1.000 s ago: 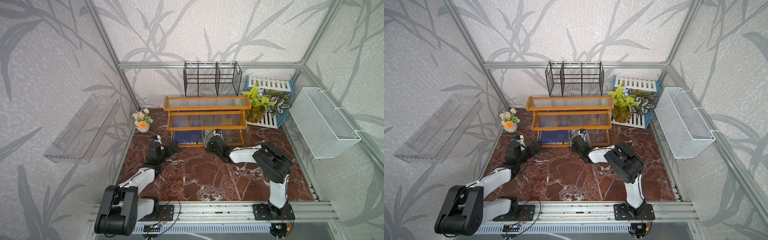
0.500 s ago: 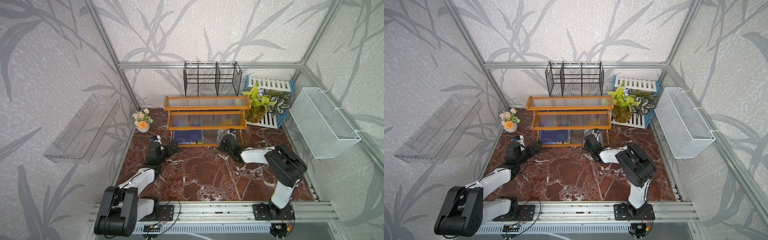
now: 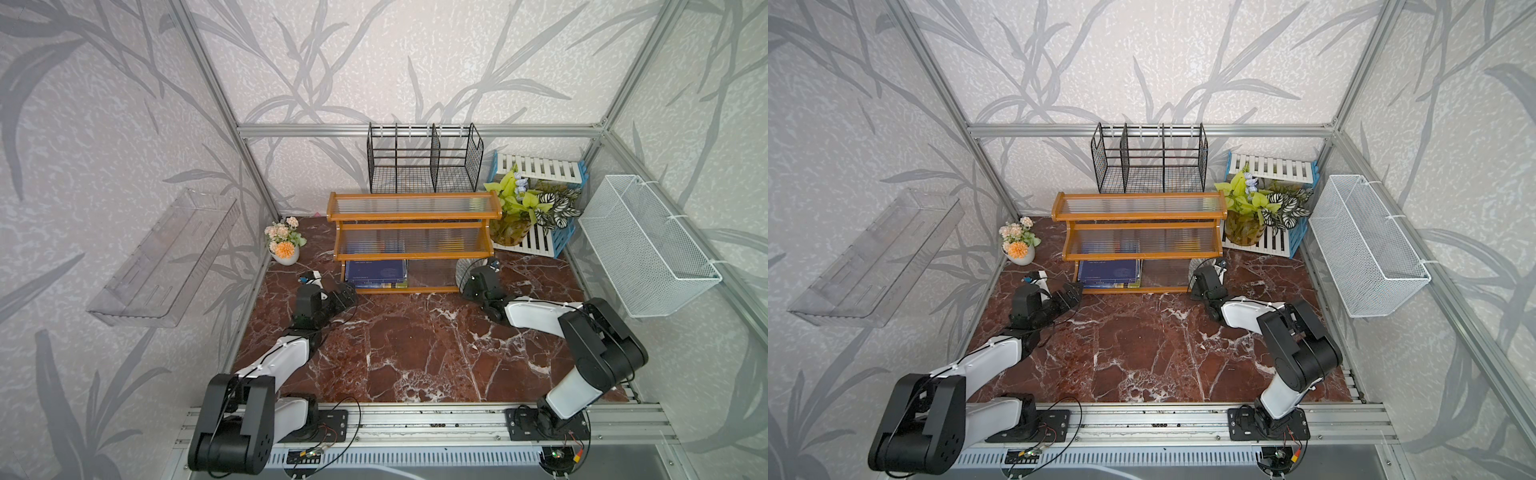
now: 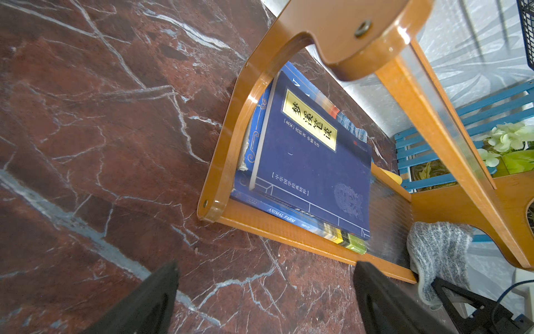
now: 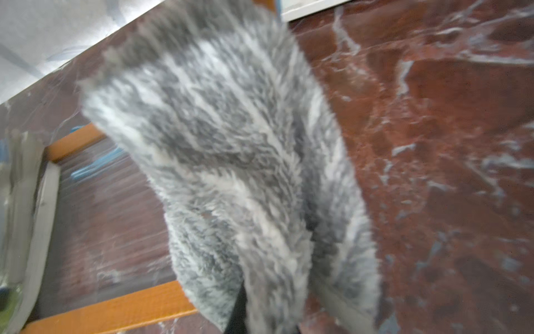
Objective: Wipe the bookshelf clean with a cloth
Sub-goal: Wipe the dust from the shelf.
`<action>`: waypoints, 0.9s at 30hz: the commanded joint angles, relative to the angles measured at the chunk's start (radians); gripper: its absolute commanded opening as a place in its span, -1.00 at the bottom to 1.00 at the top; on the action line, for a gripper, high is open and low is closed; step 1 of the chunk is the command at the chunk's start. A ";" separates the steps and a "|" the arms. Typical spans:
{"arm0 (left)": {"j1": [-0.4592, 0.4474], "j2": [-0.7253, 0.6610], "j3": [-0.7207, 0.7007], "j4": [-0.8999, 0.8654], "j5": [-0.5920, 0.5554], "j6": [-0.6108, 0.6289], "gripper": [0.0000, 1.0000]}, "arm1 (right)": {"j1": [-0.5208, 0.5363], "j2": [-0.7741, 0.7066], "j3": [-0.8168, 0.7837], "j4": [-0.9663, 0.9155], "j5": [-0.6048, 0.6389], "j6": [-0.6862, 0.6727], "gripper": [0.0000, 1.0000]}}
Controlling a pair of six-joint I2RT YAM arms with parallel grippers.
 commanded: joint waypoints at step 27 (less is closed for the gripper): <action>0.008 -0.136 0.013 -0.064 0.024 -0.011 0.96 | 0.243 -0.664 -0.034 -0.229 -0.434 -0.386 -1.00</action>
